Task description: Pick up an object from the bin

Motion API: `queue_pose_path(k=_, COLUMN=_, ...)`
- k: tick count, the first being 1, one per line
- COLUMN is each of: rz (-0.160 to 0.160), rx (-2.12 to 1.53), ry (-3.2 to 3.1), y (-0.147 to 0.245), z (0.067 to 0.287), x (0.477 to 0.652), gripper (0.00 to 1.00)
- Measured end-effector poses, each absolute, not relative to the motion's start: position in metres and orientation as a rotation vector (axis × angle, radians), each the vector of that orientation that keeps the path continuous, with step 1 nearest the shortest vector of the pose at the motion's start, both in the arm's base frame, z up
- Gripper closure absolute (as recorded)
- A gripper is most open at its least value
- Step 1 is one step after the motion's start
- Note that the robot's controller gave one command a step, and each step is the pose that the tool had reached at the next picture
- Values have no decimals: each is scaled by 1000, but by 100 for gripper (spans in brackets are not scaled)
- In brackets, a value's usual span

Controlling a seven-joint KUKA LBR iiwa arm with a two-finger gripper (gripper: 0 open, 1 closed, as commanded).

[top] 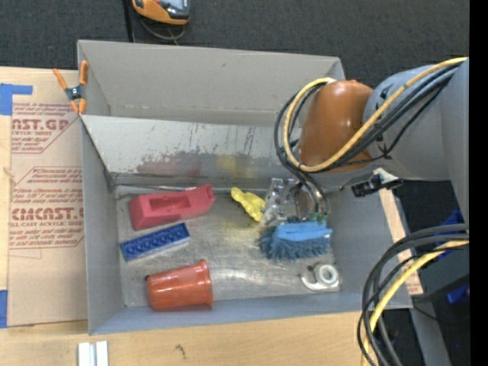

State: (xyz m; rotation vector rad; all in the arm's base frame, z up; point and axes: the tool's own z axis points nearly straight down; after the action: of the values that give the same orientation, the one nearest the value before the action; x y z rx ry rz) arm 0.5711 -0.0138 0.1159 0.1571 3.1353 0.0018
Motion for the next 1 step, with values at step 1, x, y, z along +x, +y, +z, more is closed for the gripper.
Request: queue_pose_path(k=1, rz=2, rx=158, ry=3137, y=-14, z=125, x=571, gripper=100)
